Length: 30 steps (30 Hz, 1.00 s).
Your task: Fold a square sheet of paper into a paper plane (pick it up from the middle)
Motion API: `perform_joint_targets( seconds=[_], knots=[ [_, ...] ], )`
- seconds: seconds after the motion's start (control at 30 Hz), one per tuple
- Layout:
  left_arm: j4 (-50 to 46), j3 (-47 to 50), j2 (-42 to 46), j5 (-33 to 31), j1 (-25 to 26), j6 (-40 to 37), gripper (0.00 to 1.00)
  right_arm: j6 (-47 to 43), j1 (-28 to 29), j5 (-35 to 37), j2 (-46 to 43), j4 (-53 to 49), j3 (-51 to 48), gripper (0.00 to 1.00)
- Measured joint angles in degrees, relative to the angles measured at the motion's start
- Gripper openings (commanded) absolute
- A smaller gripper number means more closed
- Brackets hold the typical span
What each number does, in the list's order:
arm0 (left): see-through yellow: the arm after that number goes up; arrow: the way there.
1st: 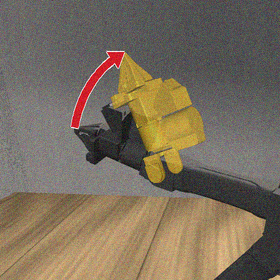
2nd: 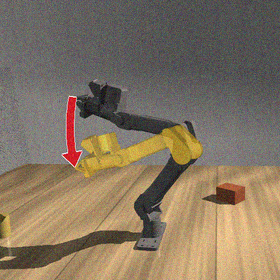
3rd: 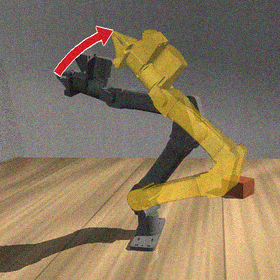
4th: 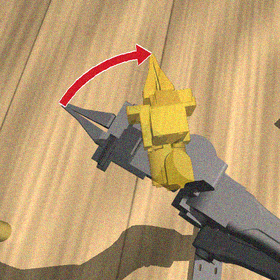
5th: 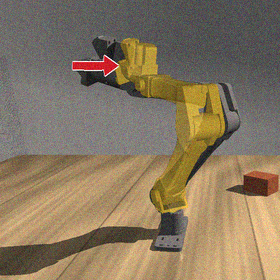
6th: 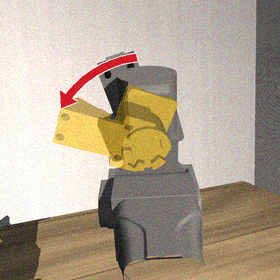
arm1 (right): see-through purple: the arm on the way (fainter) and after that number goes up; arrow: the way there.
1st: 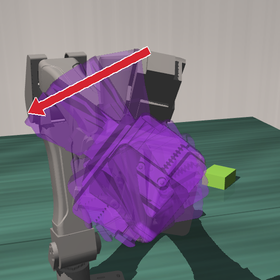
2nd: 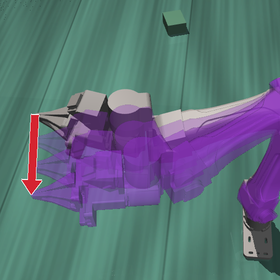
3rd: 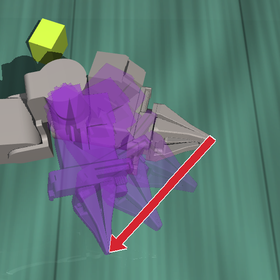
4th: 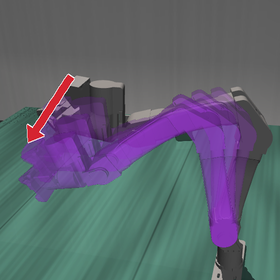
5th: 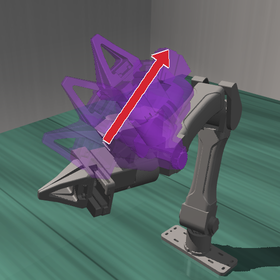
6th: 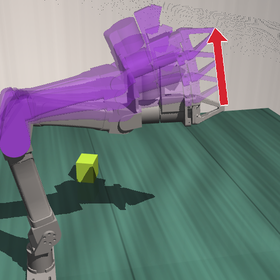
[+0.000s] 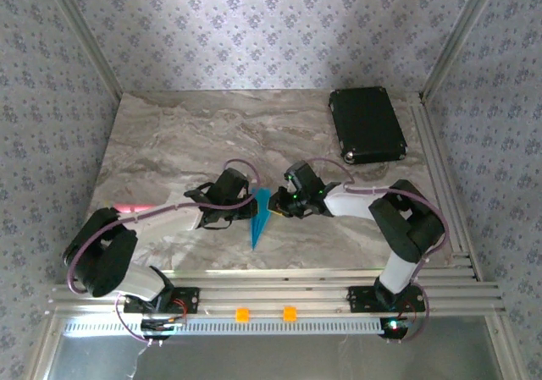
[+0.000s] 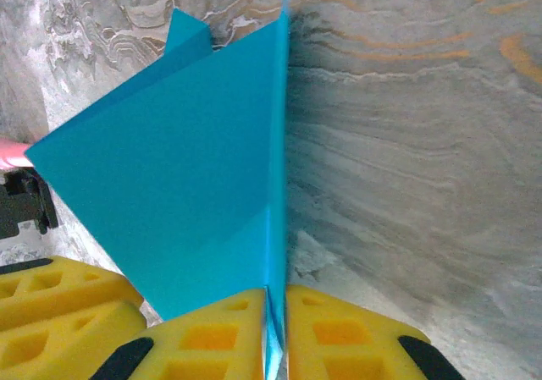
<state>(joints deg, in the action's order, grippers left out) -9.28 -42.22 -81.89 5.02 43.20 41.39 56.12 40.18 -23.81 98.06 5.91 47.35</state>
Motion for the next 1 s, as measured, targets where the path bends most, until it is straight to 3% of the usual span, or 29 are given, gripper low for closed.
perform_joint_targets(
  seconds=[0.1, 0.4, 0.63, 1.0],
  knots=[
    [0.1, 0.0, 0.0, 1.2, 0.2, -0.3, 0.36, 0.1, 0.0, -0.2, 0.0, 0.6, -0.3, 0.14],
    [-1.7, 0.0, 2.1, 1.3, 4.3, -0.4, 0.41, 0.3, 0.0, -0.6, 0.0, 1.7, -0.6, 0.14],
    [-2.7, 0.0, 3.5, -0.2, 5.8, -0.9, 0.42, 0.3, -0.1, -0.6, 0.0, 1.9, -0.7, 0.14],
    [-3.8, -1.4, -1.4, -0.4, 5.9, -1.9, 0.42, 0.3, -0.2, -0.6, 0.0, 2.0, -0.8, 0.14]
  ],
)
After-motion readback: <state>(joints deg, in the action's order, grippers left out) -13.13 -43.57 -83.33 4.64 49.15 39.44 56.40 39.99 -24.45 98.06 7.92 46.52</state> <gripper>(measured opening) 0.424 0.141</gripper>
